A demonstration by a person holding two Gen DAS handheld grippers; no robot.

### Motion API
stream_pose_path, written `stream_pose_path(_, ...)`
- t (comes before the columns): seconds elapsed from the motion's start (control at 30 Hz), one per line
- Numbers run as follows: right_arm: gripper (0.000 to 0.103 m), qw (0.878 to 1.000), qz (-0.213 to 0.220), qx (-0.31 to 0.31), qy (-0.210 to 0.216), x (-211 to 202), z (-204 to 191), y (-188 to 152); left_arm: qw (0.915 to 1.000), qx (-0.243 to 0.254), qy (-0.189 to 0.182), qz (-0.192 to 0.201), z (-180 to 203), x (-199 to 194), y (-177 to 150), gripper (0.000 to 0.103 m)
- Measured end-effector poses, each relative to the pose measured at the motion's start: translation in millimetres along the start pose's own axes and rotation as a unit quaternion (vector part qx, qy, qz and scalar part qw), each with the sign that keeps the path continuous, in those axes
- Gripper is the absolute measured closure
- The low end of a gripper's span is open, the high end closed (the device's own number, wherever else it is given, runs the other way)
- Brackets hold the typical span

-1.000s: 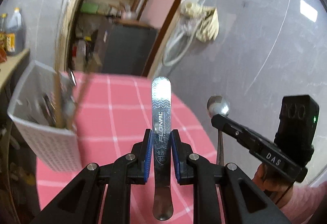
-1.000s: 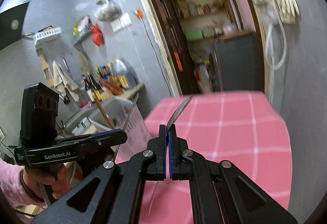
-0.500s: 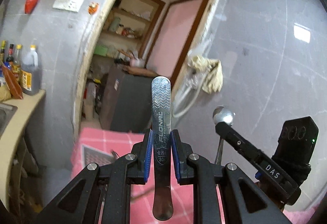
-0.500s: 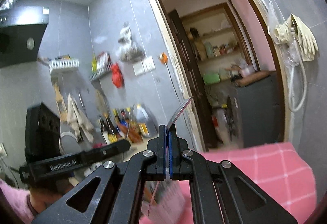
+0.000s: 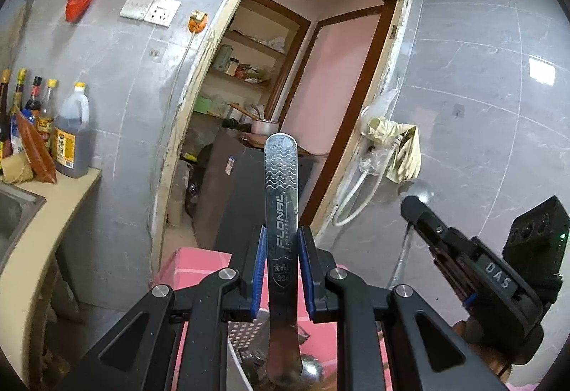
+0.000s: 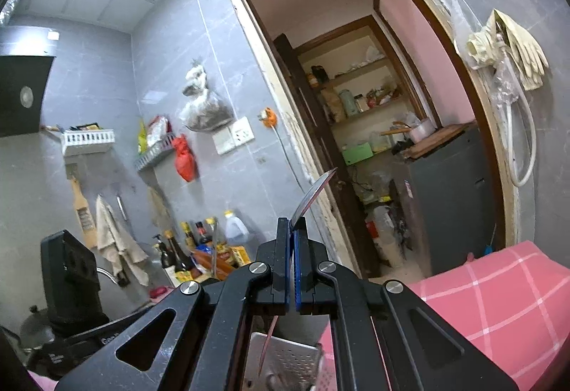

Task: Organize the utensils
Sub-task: 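Lift and carry the knife and spoon over the white caddy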

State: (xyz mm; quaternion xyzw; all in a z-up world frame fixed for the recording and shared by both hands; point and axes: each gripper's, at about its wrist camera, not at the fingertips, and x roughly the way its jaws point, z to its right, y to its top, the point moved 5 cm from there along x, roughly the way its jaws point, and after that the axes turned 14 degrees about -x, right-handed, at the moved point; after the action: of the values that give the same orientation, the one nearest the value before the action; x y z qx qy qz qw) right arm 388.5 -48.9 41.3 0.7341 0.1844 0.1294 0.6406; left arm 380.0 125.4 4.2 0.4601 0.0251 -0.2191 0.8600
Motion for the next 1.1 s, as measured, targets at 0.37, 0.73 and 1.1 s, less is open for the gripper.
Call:
stream_pose_path(0.37, 0.101, 0.999, -0.037, -0.025, 0.003, 26, 1, -38, 0.9999, 0.002, -0.005, -0.013, -17, 17, -14, 0.086)
stream_pose_path(0.73, 0.101, 0.998, -0.016, -0.056, 0.02, 24, -6, -34, 0.9998, 0.002, 0.001, -0.018, -25, 11, -26, 0.086)
stream_pose_path(1.1, 0.101, 0.997, -0.04, -0.052, 0.045, 12, -10, -48, 0.9997, -0.001, 0.003, -0.024, -27, 6, -29, 0.086)
